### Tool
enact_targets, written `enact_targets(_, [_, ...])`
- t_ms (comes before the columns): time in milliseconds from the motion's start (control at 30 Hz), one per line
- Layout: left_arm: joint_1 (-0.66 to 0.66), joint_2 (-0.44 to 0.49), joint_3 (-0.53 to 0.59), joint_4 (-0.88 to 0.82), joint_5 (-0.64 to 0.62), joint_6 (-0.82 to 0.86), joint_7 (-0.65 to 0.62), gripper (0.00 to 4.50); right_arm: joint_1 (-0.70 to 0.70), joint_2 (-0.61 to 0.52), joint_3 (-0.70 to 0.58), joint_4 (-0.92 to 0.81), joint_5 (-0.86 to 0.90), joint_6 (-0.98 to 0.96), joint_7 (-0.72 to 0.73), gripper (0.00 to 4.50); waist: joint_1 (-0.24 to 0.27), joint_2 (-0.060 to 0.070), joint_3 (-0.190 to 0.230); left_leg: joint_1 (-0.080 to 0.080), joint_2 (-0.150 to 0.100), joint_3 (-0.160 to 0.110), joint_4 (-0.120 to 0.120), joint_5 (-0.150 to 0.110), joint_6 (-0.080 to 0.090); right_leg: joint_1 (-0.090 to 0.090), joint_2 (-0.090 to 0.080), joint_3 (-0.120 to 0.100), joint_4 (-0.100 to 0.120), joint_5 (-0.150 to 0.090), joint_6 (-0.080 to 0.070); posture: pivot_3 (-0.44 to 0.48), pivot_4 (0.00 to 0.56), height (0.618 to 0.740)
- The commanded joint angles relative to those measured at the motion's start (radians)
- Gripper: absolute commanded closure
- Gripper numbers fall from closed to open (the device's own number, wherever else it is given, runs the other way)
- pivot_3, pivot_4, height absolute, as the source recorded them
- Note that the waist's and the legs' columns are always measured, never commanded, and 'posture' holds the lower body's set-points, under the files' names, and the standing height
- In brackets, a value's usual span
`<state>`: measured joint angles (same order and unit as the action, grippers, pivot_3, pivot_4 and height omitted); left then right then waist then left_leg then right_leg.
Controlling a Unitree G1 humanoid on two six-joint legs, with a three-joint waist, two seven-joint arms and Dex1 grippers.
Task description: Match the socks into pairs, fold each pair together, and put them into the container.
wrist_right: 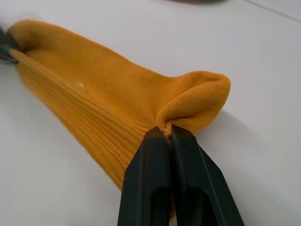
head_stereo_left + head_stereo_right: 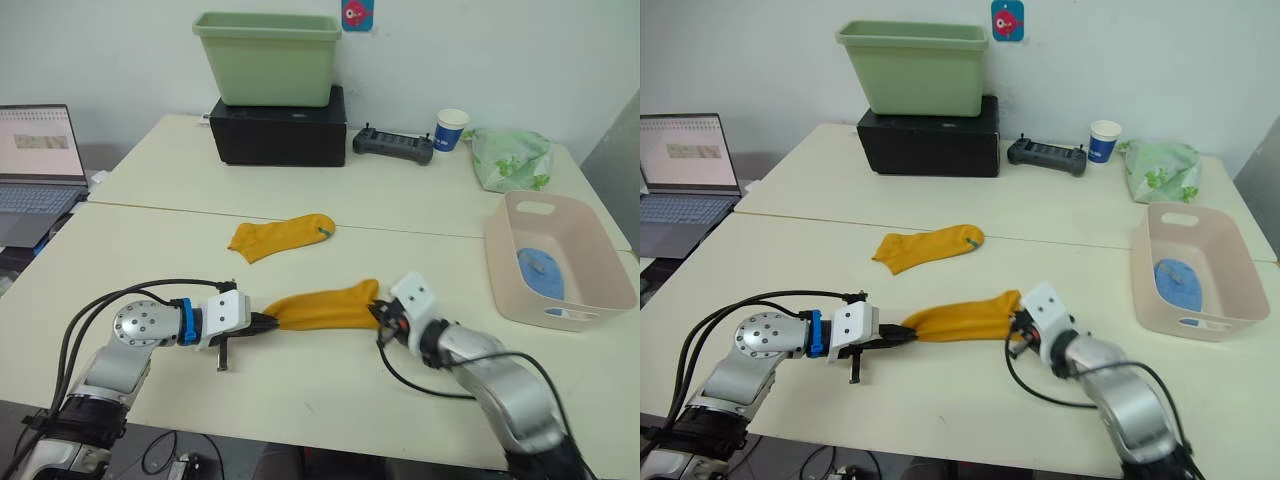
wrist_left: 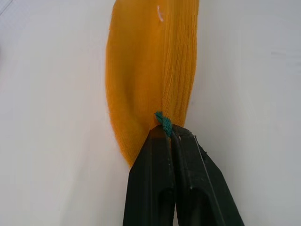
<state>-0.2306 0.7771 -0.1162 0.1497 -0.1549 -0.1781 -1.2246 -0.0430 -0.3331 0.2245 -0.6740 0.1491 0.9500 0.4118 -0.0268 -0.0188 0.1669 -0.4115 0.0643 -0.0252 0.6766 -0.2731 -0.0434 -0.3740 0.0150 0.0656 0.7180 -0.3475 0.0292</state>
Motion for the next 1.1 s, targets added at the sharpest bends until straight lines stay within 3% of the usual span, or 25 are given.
enact_targets(33, [0.001,-0.004,-0.023,-0.02,-0.002,-0.005,-0.027,4.5,0.026,0.013,-0.043,-0.109,0.031,0.095,-0.04,4.48,-0.004,0.0,0.0,0.0,0.0,0.0,0.0,0.0,0.0,0.0,0.0,0.0,0.0,0.0,0.0,0.0,0.15,0.696])
enact_targets(233, [-0.004,-0.02,-0.046,-0.05,0.001,0.054,-0.025,4.5,0.024,0.055,-0.046,-0.109,0.047,0.165,-0.092,4.48,-0.006,0.0,0.0,0.002,0.0,0.001,0.0,0.0,0.0,0.001,0.0,0.001,0.0,0.0,0.0,0.0,0.15,0.696])
enact_targets(267, [-0.01,-0.02,-0.049,-0.053,0.006,0.075,-0.02,4.28,0.013,0.078,-0.061,-0.098,0.048,0.163,-0.107,4.5,-0.006,0.0,0.0,0.002,0.0,0.001,0.0,0.0,0.0,0.001,0.0,0.001,0.0,0.0,0.0,0.0,0.15,0.696])
enact_targets(367, [-0.027,-0.015,-0.025,-0.065,-0.017,0.103,-0.018,3.52,-0.027,0.108,-0.076,-0.071,0.042,0.148,-0.131,3.66,-0.006,0.0,0.0,0.002,0.0,0.001,0.0,0.0,0.0,0.001,0.0,0.001,0.0,0.0,0.0,0.0,0.15,0.696])
enact_targets(533, [-0.017,0.002,0.019,-0.086,-0.043,0.129,-0.007,1.94,-0.056,0.117,-0.081,-0.035,0.027,0.114,-0.162,1.9,-0.006,0.0,0.0,0.002,0.0,0.001,0.0,0.0,0.0,0.0,0.001,0.001,0.0,0.0,0.0,0.0,0.15,0.696])
enact_targets(700, [0.009,0.029,0.072,-0.147,-0.076,0.135,-0.003,0.38,-0.04,0.012,-0.084,-0.057,0.018,-0.025,-0.099,0.16,-0.006,0.001,0.0,0.001,0.0,0.001,0.0,0.0,0.0,-0.001,0.0,0.001,0.0,0.0,0.0,0.0,0.15,0.696])
enact_targets(733, [0.012,0.033,0.082,-0.158,-0.079,0.122,-0.003,0.06,-0.032,-0.022,-0.08,-0.062,0.016,-0.067,-0.074,0.0,-0.006,0.001,0.001,0.001,0.0,0.001,0.0,0.0,0.0,-0.001,0.0,0.001,0.0,0.0,0.0,0.0,0.15,0.696])
enact_targets(900, [0.007,0.086,0.04,-0.154,-0.017,-0.09,-0.083,0.02,0.032,-0.223,-0.092,-0.062,0.061,-0.272,0.132,0.0,-0.004,0.001,0.001,0.0,-0.001,0.001,0.0,0.0,0.0,0.0,0.0,0.001,-0.002,0.0,0.0,0.0,0.15,0.696])
enact_targets(1100, [-0.087,0.035,-0.033,-0.021,0.123,-0.307,-0.015,0.02,0.075,-0.352,-0.113,-0.04,0.058,-0.433,0.265,0.0,-0.003,0.001,0.001,0.001,-0.001,0.001,0.0,0.0,0.0,0.001,0.0,0.001,-0.001,0.0,0.0,0.0,0.15,0.696])
